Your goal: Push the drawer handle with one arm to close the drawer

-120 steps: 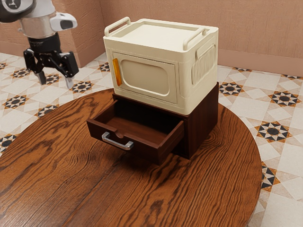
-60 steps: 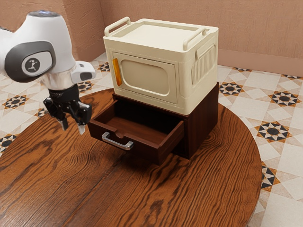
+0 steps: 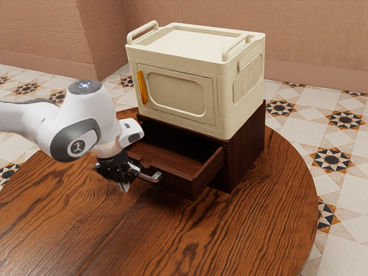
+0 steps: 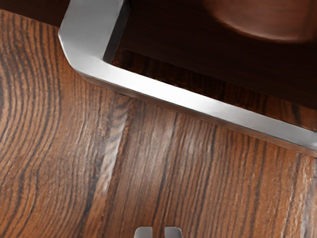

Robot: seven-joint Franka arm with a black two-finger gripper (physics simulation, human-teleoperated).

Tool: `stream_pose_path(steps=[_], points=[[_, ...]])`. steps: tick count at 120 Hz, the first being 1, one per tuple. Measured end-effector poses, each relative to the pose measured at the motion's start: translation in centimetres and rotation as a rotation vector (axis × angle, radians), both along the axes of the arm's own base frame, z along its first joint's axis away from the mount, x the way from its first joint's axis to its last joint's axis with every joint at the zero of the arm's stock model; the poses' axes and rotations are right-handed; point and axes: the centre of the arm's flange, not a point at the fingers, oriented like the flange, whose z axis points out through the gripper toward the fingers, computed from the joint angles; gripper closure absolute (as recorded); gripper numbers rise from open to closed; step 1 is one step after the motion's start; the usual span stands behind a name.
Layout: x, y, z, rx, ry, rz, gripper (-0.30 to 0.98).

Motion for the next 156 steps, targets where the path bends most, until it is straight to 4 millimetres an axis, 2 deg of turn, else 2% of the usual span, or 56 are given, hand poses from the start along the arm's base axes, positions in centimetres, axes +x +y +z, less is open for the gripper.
stream_pose_path(steps=[50,98,156], points=[[3.1,-0.4,-1.6,-0.004,-0.041,-0.013,0.78],[9.2,-1.2,-0.6,0.004,-0.090,-0.066,0.79],[15.6,-2.2,-1.5,0.015,-0.101,-0.133,0.79]])
